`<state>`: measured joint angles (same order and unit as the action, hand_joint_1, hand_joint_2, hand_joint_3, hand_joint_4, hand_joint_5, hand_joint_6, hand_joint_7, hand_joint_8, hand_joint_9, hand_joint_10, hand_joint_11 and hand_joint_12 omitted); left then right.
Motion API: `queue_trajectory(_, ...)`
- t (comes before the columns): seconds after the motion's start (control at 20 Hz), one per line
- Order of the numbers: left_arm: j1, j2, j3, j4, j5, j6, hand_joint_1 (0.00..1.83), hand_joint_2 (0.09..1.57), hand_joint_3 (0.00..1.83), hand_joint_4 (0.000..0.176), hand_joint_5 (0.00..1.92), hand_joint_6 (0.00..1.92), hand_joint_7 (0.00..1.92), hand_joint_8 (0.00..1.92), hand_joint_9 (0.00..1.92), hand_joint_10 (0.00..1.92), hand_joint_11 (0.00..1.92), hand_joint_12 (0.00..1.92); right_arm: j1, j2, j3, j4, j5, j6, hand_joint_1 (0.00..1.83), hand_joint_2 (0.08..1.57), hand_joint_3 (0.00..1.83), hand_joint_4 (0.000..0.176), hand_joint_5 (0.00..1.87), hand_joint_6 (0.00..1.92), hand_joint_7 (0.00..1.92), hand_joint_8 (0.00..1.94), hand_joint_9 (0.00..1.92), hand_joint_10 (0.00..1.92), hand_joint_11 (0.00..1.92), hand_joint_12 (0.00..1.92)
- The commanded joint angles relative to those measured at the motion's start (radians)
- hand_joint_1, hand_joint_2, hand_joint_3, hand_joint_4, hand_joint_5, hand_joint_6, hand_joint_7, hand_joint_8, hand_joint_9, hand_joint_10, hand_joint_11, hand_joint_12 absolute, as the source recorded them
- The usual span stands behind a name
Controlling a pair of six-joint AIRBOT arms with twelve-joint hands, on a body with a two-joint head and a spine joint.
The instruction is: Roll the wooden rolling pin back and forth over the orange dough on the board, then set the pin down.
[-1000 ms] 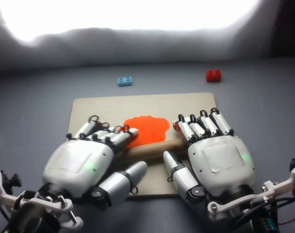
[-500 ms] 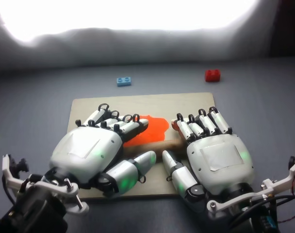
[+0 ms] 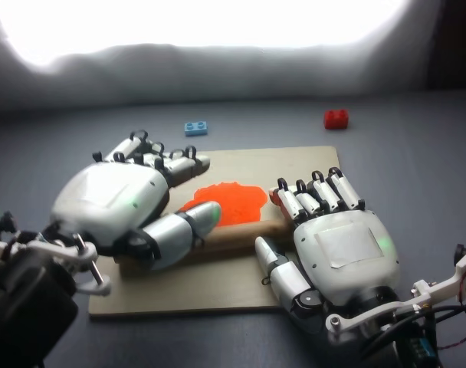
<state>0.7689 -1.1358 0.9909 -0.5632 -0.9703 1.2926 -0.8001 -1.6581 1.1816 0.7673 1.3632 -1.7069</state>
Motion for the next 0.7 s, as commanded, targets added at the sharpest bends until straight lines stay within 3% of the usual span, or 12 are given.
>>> queue_trajectory(0.0,-0.014,0.015,0.005,0.039,-0.087,-0.001,0.00,1.47,0.00,0.000,0.40,0.00,0.49,0.00,0.41,0.00,0.00,0.79,0.010,0.005,0.000,-0.075,0.083,-0.004,0.00,1.52,0.00,0.000,0.21,0.51,0.49,0.00,0.17,0.74,0.00,1.25)
queue_trajectory(0.3,-0.084,0.067,-0.003,0.040,0.013,0.045,0.00,1.47,0.00,0.000,0.37,0.00,0.47,0.00,0.39,0.00,0.00,0.72,0.013,0.005,0.000,-0.075,0.084,-0.004,0.00,1.52,0.00,0.000,0.23,0.52,0.50,0.01,0.17,0.75,0.00,1.29)
queue_trajectory(0.65,-0.160,0.100,-0.015,0.058,0.112,0.066,0.00,1.47,0.00,0.000,0.39,0.00,0.48,0.00,0.41,0.00,0.00,0.76,0.027,0.007,0.000,-0.075,0.086,-0.003,0.00,1.52,0.00,0.000,0.20,0.52,0.47,0.00,0.15,0.74,0.00,1.25)
